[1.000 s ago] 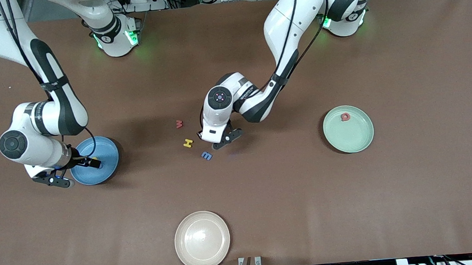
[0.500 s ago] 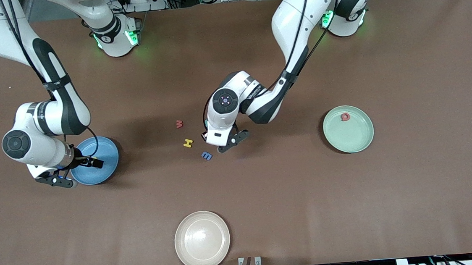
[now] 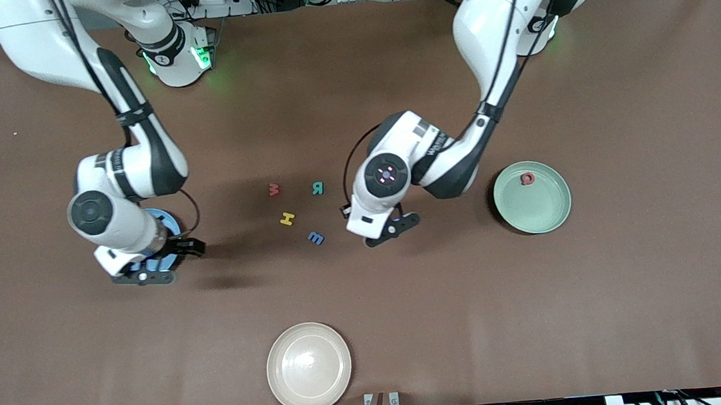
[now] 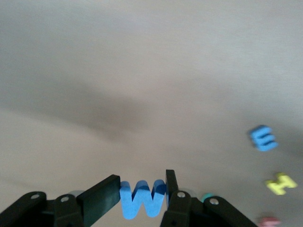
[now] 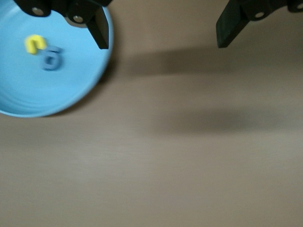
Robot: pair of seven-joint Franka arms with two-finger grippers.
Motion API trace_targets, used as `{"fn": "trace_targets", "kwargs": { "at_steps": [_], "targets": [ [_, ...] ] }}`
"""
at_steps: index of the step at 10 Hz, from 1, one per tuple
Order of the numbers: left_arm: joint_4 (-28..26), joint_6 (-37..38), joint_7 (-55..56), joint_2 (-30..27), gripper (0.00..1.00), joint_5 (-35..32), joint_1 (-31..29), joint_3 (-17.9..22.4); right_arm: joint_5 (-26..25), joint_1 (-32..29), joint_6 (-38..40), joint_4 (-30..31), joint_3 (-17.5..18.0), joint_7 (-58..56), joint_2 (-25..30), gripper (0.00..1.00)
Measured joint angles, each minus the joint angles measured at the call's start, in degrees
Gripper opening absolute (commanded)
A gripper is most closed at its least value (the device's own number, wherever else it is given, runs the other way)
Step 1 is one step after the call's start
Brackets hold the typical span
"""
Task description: Sort upper and lower case letters into plates
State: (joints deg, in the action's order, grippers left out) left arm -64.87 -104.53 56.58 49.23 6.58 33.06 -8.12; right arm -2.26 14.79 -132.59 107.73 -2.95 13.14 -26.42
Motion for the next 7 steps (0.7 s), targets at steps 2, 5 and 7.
{"fn": "trace_targets", "kwargs": {
  "at_steps": [2, 5, 7],
  "targets": [
    [-3.18, 2.95, -8.18, -1.49, 0.09, -0.87, -4.44, 0.17, -0.04, 5.19, -0.11, -2.71, 0.66, -5.56, -2.24, 1.0],
    [-12.22, 3.09, -21.36, -6.86, 0.09, -3.48, -11.71, 0.17, -0.14, 12.21, -0.57, -9.83, 0.86, -7.32, -9.29, 1.0],
    [-19.86, 2.57, -30.39, -12.87, 0.09, -6.82, -16.8, 0.17, -0.19, 17.98, -5.36, -14.19, 0.82, -7.27, -15.77, 1.0]
  ]
}}
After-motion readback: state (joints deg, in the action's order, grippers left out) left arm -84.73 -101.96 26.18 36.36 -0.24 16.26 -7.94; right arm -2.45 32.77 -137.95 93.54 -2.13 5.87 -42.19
